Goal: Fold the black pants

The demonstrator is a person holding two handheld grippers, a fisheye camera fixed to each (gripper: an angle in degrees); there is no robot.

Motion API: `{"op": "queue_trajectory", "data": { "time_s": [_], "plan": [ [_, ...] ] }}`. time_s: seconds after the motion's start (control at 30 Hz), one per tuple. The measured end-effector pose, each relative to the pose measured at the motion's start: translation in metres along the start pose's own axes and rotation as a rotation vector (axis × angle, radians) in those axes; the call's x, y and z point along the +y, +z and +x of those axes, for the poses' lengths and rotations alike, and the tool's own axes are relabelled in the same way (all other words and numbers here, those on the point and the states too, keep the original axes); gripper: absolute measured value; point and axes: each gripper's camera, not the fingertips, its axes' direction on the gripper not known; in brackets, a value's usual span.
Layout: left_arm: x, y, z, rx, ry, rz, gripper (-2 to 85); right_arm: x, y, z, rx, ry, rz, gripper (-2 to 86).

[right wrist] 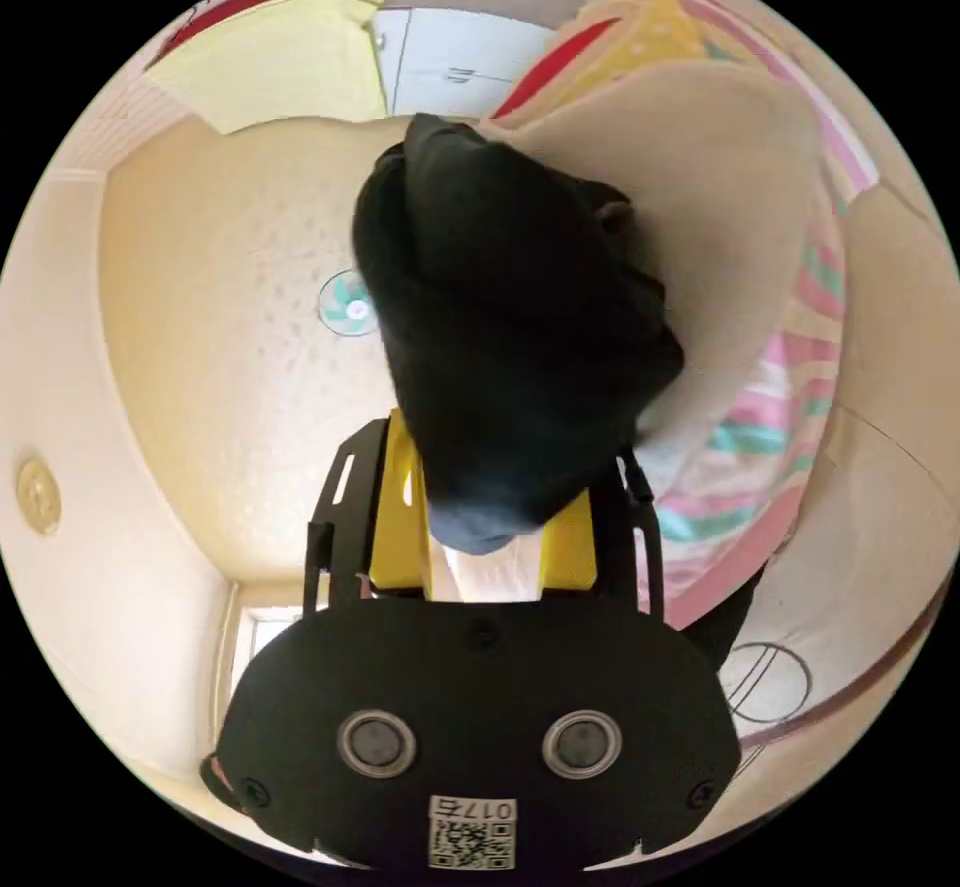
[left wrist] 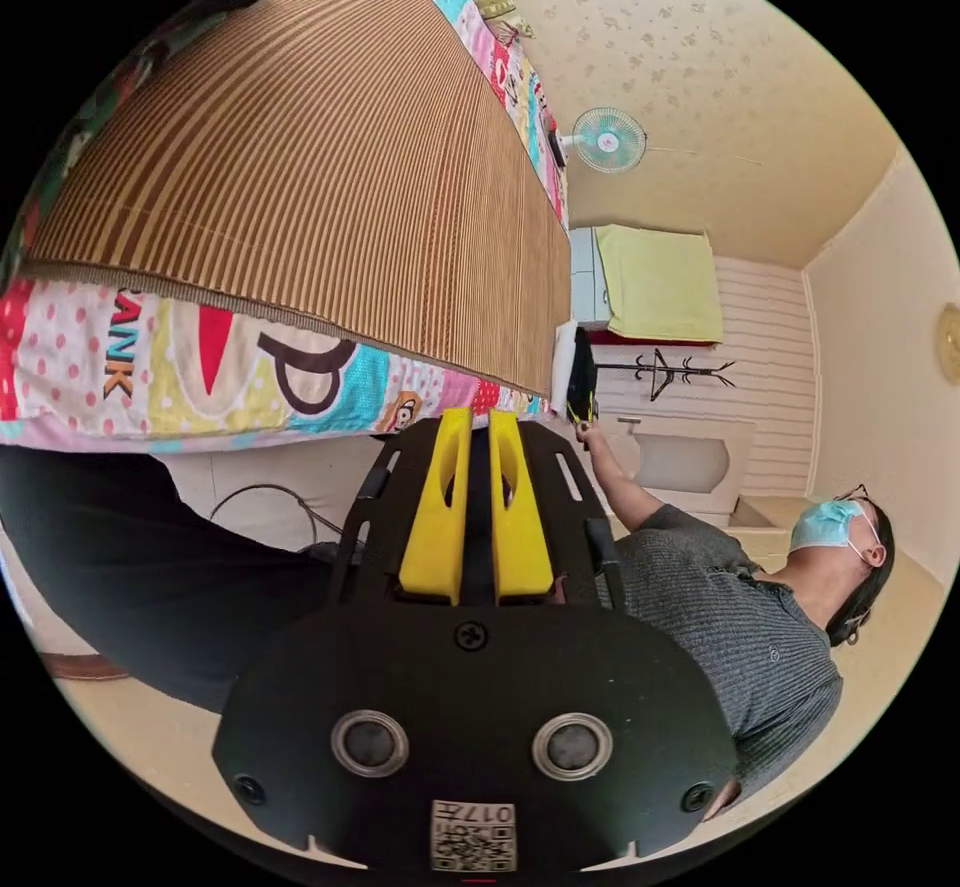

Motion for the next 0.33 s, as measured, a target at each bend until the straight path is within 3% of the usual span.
{"op": "queue_trajectory", "data": {
  "time_s": [0.07, 0.17, 0.27, 0.33],
  "plan": [
    [-0.002, -0.022, 0.021, -0.073, 0.04, 0.139, 7.1, 0.024, -0.015, 0.006, -0.091, -0.075, 0.089, 15.2],
    [0.004, -0.064, 0.054, -0.255, 0.1, 0.378, 8.8, 0.077, -0.024, 0.005, 0.032, -0.146, 0.135, 11.6],
    [0.002, -0.103, 0.084, -0.552, 0.086, 0.571, 13.1, 0.133, -0.016, 0.012, 0.103, -0.202, 0.053, 3.1],
    [-0.011, -0.113, 0.09, -0.731, 0.069, 0.609, 13.8, 0.163, -0.005, 0.023, 0.127, -0.2, -0.025, 2.4]
  ]
}}
